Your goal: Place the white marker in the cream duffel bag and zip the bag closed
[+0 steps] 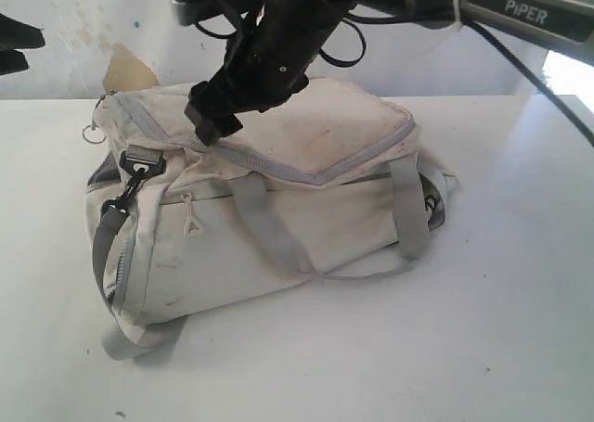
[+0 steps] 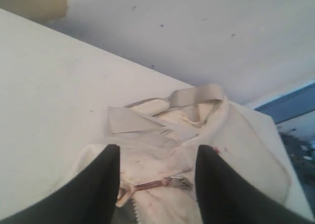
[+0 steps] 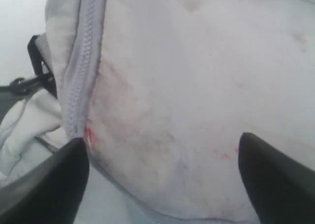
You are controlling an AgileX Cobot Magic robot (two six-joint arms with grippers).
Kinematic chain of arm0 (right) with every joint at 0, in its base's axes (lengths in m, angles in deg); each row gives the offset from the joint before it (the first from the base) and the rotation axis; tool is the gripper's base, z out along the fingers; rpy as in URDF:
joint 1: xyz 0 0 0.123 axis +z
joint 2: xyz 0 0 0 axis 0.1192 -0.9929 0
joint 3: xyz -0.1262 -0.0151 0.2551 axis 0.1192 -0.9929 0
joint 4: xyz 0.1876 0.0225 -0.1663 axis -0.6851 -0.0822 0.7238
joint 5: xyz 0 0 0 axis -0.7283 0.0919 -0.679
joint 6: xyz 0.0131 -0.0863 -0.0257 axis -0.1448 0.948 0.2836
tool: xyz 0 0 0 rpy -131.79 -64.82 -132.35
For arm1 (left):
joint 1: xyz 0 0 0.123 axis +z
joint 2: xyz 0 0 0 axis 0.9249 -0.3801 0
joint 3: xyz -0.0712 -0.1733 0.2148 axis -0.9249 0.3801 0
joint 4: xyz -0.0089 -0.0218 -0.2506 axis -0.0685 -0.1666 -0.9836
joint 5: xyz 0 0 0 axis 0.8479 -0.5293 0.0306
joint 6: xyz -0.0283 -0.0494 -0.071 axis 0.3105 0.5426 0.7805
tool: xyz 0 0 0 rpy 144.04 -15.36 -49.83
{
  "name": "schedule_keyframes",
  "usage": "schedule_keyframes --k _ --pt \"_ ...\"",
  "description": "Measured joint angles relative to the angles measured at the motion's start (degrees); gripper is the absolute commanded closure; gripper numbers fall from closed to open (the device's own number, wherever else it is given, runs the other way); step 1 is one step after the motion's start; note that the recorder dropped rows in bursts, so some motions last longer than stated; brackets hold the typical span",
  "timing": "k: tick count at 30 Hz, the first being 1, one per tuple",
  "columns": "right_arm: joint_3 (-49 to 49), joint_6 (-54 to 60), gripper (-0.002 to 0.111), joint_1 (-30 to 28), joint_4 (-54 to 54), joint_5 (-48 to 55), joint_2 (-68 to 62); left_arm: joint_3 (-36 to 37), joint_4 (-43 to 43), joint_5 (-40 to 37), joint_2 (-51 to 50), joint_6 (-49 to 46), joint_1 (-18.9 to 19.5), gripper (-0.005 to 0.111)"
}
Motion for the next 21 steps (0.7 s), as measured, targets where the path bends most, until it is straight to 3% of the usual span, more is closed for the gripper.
schedule_keyframes --k 4,9,14,17,18,21 --pt "0.00 -9.71 0.036 0.00 2.25 1.67 1.71 0.00 10.45 4.11 4.50 7.69 0.00 0.059" --pt "0.00 -18.48 0.063 -0.57 4.16 7.43 3.12 0.00 25.79 6.28 9.63 19.44 -1.64 0.059" --pt "0.00 -21.84 0.087 -3.74 4.40 14.42 3.78 0.00 41.50 6.69 14.01 29.65 -7.10 0.064" --pt "0.00 -22.32 0.092 -6.30 4.52 15.20 4.48 0.00 53.22 6.46 16.08 36.63 -11.28 0.067" --pt "0.00 -22.38 0.092 -8.14 4.52 15.35 5.27 0.00 62.24 5.24 17.23 42.32 -13.90 0.067" --pt "0.00 -22.61 0.095 -12.31 4.52 15.47 7.30 0.00 73.57 1.02 18.20 51.17 -16.74 0.069"
